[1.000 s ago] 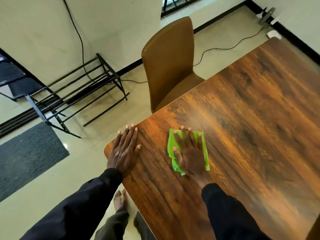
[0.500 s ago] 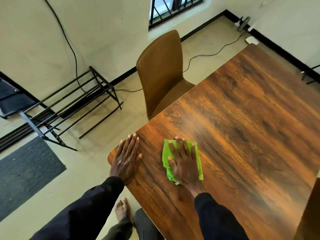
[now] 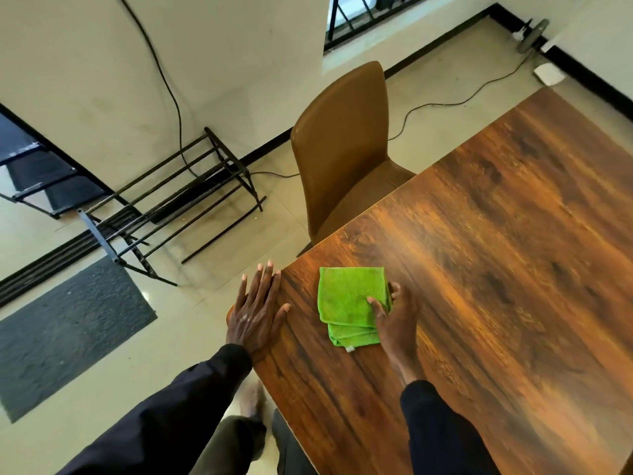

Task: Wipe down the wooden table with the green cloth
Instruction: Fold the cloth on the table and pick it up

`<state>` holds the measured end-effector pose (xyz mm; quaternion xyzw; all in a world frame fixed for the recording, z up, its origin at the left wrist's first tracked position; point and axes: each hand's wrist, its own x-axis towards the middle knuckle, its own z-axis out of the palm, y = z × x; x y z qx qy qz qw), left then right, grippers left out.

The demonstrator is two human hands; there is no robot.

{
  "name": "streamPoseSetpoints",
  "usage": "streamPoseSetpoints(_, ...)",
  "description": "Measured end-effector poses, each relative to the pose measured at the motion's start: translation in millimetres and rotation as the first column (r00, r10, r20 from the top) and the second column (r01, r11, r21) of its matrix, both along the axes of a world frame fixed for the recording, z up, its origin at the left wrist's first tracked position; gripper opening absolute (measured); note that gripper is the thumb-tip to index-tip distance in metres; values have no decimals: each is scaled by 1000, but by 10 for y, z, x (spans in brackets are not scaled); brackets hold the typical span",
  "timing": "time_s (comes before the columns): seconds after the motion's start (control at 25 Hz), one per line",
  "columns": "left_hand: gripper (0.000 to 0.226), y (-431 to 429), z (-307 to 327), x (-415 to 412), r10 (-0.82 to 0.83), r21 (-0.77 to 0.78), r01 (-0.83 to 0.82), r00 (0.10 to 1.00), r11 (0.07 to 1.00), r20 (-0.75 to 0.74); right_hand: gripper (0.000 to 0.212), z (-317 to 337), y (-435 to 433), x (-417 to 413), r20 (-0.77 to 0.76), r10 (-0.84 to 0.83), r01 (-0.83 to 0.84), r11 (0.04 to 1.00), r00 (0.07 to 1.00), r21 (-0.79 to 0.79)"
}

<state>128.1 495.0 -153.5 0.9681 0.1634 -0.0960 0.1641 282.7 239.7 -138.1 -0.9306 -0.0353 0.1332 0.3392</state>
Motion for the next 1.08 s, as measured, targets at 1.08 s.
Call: streamPoseSetpoints(1.08,27,4767,-282,745,629,-283,-649,759,706,-170,34,-572,5670,1554,-125,482,-469,875,867,123)
